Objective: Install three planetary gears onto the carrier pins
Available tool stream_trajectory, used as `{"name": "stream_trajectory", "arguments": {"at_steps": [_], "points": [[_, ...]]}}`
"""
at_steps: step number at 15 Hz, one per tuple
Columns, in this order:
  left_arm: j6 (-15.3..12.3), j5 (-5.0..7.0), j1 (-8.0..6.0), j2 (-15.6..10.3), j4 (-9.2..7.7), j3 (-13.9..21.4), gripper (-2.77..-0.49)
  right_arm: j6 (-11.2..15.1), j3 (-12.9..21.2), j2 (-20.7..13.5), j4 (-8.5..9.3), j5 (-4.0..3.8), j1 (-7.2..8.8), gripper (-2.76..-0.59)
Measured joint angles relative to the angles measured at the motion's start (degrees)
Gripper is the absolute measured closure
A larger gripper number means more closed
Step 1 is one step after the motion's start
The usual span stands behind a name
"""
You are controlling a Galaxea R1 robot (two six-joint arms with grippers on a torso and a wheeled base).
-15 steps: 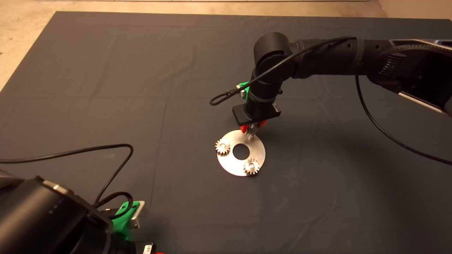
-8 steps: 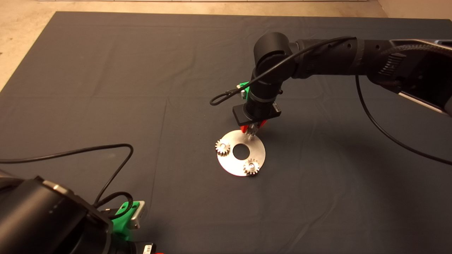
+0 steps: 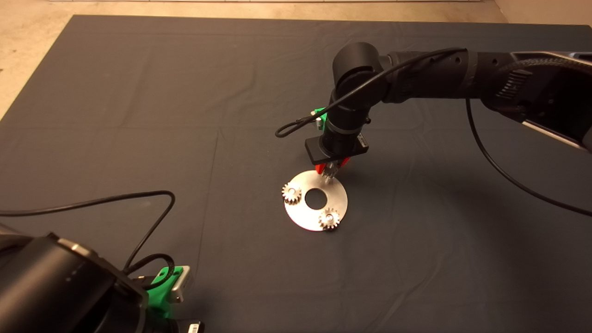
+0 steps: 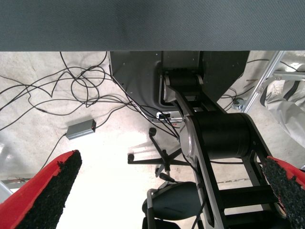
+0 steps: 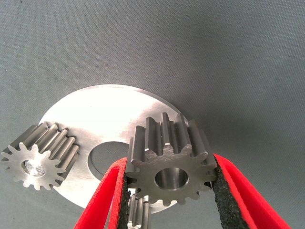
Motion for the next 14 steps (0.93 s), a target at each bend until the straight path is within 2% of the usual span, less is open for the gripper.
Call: {"name": "stream_trajectory", "arguments": {"at_steps": [11, 14], "points": [[0.0, 0.0, 0.02, 0.0, 0.0, 0.0, -2.77, 1.67, 0.0, -0.02, 1.26, -0.02, -0.04, -1.05], [0.0, -0.02, 0.16, 0.0, 0.0, 0.0, -2.77, 1.71, -0.02, -0.05, 1.29, -0.02, -0.65, -1.04]]}}
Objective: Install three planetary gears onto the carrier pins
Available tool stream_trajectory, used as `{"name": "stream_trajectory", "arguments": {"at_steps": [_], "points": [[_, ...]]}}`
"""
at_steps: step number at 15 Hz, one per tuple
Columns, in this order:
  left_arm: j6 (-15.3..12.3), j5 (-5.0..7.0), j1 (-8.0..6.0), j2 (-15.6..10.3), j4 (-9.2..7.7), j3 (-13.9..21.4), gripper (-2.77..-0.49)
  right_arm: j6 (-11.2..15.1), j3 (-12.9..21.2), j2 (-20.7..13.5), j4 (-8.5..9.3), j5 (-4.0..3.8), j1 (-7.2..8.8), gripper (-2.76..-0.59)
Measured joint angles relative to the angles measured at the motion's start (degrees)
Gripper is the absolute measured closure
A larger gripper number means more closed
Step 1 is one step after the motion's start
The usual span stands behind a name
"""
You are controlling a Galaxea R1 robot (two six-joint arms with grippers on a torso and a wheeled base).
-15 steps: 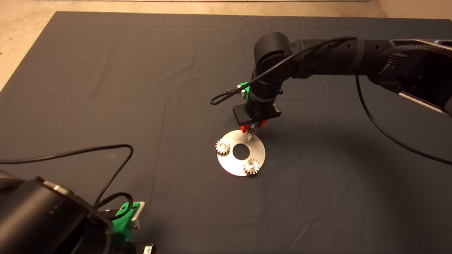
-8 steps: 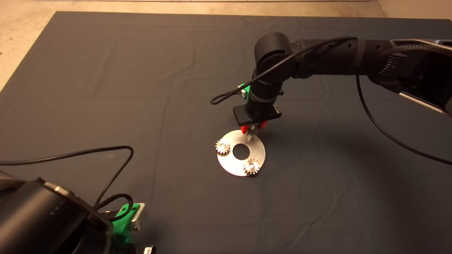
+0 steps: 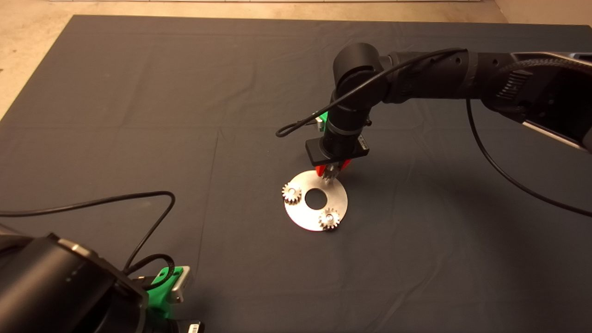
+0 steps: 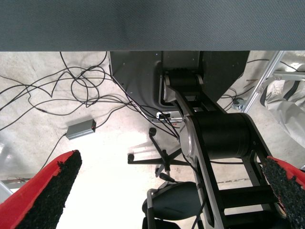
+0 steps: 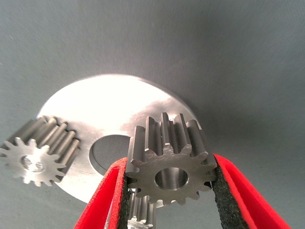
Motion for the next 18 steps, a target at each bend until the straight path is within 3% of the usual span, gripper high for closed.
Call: {"name": "stream_trajectory", "arguments": {"at_steps": [9, 18], "points": [[0.0, 0.02, 0.15, 0.0, 0.0, 0.02, -2.77, 0.0, 0.39, -1.74, 0.66, 0.91, -0.15, -1.04], [0.0, 0.02, 0.69, 0.0, 0.0, 0.02, -2.77, -3.61, 1.11, -1.55, 0.38, 0.63, -0.2, -1.04]]}}
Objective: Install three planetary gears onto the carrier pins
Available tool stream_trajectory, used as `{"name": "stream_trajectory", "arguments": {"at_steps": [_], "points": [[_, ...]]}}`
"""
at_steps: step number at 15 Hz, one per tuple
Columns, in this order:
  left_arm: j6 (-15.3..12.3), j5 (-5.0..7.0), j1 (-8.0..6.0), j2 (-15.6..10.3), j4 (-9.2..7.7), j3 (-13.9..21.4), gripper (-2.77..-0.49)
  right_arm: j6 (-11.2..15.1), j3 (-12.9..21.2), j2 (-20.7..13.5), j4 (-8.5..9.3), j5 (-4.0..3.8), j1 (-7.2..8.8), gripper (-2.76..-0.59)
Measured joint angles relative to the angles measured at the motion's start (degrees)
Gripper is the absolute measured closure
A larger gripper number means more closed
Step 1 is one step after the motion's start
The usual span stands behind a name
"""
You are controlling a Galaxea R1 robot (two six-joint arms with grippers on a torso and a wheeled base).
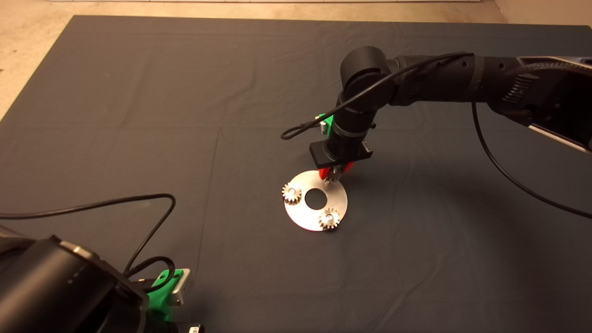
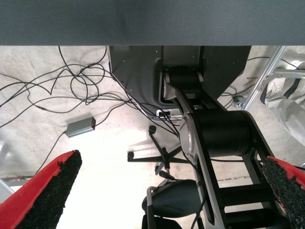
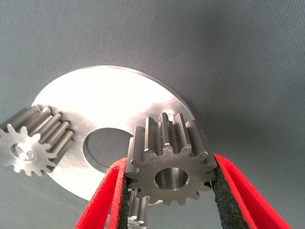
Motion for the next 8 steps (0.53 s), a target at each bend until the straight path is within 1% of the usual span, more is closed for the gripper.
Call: {"name": "stream_trajectory", "arguments": {"at_steps": [1, 3, 5, 6, 7, 8], "points": [[0.0, -0.02, 0.11, 0.02, 0.0, 0.0, -2.77, -1.17, 0.16, 0.44, -0.31, -0.23, -0.09, -1.04], [0.0, 0.0, 0.11, 0.0, 0.0, 0.0, -2.77, -3.67, 0.29, 1.93, -0.99, -2.34, -0.33, -1.04], [0.0, 0.0, 0.09, 0.02, 0.0, 0.0, -2.77, -7.09, 0.52, 3.36, -1.49, -3.25, -0.72, -1.05], [0.0, -0.02, 0.11, 0.0, 0.0, 0.0, -2.77, -8.29, 0.6, 3.92, -1.57, -3.05, -0.85, -1.04], [0.0, 0.0, 0.11, 0.0, 0.0, 0.0, -2.77, -9.1, 0.6, 4.19, -1.67, -2.02, -1.23, -1.04], [0.0, 0.0, 0.09, 0.02, 0.0, 0.0, -2.77, -10.15, 0.57, 4.8, -2.04, -0.46, -2.98, -1.04]]}}
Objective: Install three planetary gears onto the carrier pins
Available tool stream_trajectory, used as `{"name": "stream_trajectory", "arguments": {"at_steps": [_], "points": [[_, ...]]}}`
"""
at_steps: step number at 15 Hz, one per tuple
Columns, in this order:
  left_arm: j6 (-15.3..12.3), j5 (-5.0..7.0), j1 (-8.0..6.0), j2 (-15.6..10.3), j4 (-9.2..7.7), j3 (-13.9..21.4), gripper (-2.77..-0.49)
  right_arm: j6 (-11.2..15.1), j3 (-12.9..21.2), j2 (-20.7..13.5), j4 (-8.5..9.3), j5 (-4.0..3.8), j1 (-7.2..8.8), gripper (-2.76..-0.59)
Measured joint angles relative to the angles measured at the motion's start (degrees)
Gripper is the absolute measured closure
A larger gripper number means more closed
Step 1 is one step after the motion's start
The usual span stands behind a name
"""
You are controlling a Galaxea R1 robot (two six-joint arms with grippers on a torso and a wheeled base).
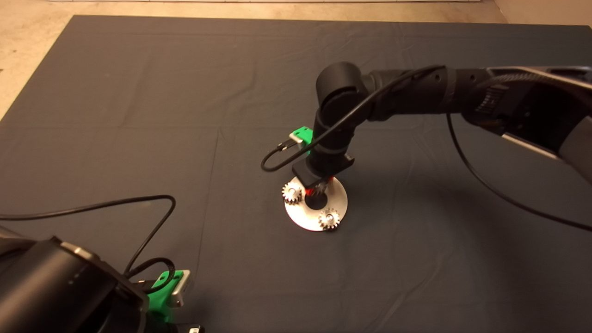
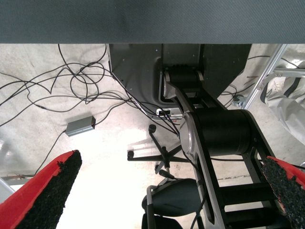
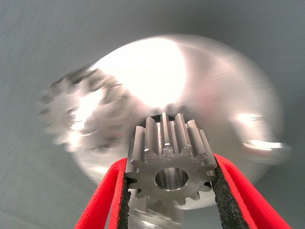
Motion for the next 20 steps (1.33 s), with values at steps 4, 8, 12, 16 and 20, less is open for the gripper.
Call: {"name": "stream_trajectory", "arguments": {"at_steps": [4, 8, 12, 16, 20], "points": [[0.0, -0.01, 0.04, -0.02, 0.0, 0.0, -2.77, -1.17, -0.9, 0.22, -0.2, -0.17, -0.01, -1.04], [0.0, 0.0, 0.65, 0.0, 0.0, 0.0, -2.77, -1.59, -1.74, 0.24, -0.39, -0.17, 1.4, -1.04], [0.0, 0.0, 0.67, 0.29, -0.01, 0.0, -2.77, -1.71, -1.77, 0.29, -0.41, -0.17, 4.99, -1.04], [0.0, -0.02, 0.98, 0.97, -0.02, 0.0, -2.77, -1.71, -1.74, 0.29, -0.39, -0.17, 5.32, -1.05], [0.0, -0.02, 0.98, 1.09, 0.0, 0.0, -2.77, -0.2, -1.79, -0.3, -0.38, -0.04, 6.09, -1.04]]}}
